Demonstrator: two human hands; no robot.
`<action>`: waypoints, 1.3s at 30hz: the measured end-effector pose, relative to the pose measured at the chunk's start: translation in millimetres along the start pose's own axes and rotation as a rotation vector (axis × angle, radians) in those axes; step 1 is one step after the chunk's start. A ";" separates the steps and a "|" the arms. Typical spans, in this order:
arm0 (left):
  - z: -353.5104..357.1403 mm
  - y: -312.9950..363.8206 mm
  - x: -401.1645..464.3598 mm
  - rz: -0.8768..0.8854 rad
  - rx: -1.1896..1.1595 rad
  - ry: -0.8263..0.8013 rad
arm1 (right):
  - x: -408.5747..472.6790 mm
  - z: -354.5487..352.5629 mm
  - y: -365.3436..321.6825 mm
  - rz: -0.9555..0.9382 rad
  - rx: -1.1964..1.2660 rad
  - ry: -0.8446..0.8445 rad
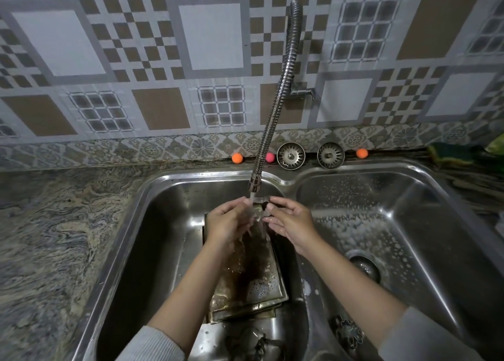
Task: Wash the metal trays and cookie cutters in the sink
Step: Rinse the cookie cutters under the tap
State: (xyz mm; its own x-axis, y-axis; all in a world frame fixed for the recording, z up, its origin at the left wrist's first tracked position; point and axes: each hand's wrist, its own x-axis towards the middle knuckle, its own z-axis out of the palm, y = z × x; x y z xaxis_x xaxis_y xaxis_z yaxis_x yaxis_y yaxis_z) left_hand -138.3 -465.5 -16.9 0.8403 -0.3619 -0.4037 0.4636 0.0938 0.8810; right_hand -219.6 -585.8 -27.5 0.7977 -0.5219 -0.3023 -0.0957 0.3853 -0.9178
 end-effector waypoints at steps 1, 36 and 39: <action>-1.4 1.1 -0.1 0.003 -0.007 0.002 | 0.9 2.0 0.4 0.001 -0.003 -0.004; -17.0 15.4 -9.6 0.094 0.072 0.012 | -2.9 11.6 -2.4 0.017 -0.035 -0.081; -4.6 10.3 -10.7 0.080 0.077 -0.040 | -4.9 -2.6 -6.5 0.017 -0.029 -0.046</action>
State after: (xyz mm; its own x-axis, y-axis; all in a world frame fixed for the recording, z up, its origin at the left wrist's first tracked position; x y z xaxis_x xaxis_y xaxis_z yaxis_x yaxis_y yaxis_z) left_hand -141.3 -456.5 -4.6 0.8611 -0.3927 -0.3228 0.3716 0.0531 0.9269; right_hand -224.4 -587.7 -20.8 0.8224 -0.4795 -0.3061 -0.1260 0.3712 -0.9200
